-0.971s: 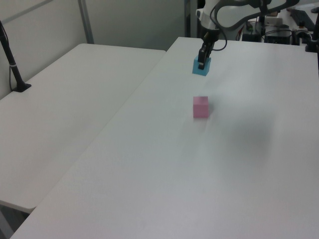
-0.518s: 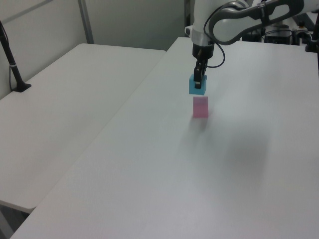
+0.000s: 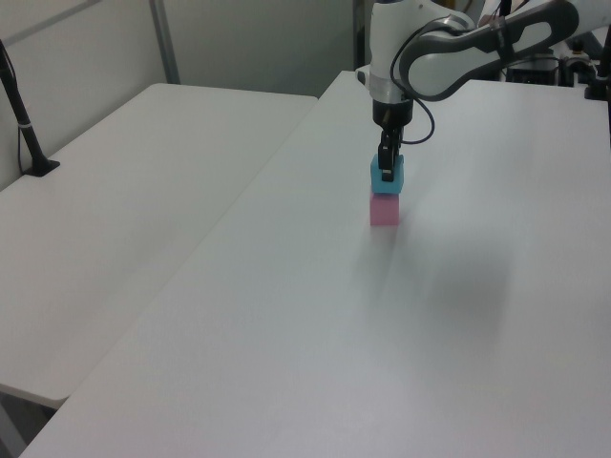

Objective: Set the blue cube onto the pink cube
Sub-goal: 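Lift the blue cube and carry it over the pink cube, then lower the blue cube onto the pink cube, open and raise gripper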

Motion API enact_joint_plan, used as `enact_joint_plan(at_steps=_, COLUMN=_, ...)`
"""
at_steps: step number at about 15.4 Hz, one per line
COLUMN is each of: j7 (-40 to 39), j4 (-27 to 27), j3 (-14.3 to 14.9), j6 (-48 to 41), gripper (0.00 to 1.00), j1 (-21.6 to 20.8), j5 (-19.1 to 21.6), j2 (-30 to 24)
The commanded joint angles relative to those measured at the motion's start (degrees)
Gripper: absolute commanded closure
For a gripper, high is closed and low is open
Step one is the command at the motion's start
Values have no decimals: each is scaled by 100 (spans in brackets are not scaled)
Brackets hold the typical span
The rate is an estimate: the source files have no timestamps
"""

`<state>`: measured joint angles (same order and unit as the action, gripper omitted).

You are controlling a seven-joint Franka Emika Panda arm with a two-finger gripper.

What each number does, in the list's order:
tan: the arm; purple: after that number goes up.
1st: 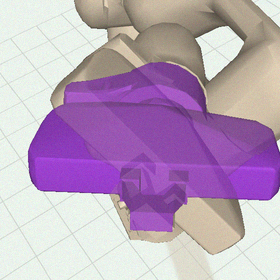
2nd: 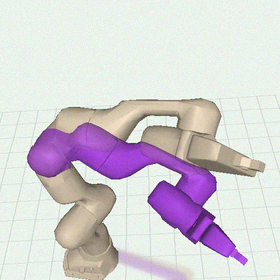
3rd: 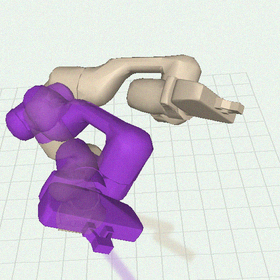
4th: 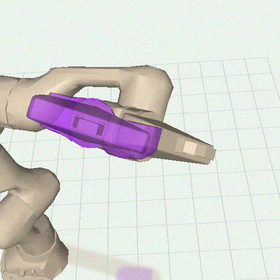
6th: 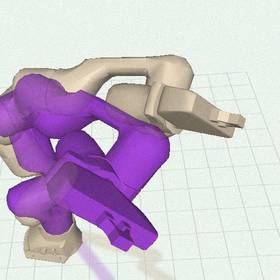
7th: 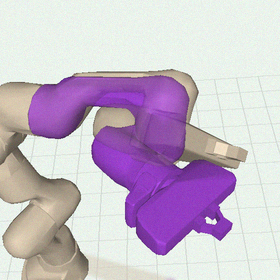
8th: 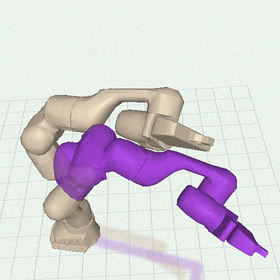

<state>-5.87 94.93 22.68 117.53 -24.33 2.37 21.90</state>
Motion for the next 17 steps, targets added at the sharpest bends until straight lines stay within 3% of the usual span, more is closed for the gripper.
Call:
enact_joint_plan(at_steps=1, j7=-55, j4=122, j3=79, j6=42, gripper=74, j1=-125, j5=-132, j2=-54)
enact_joint_plan(at_steps=4, j7=146, j4=114, j3=79, j6=42, gripper=0, j1=-134, j5=-123, j2=-2)
enact_joint_plan(at_steps=10, j7=657, j4=43, j3=61, j6=16, gripper=0, j1=-143, j5=-132, j2=-63)
enact_joint_plan(at_steps=12, j7=657, j4=52, j3=17, j6=-203, gripper=0, j1=-73, j5=-141, j2=-465)
enact_joint_plan(at_steps=15, j7=745, j4=-123, j3=-44, j6=-1255, gripper=0, j1=33, j5=-228, j2=-1046)
enact_joint_plan(at_steps=17, j7=754, j4=-202, j3=-507, j6=-1880, gripper=0, j1=426, j5=-430, j2=-1397)
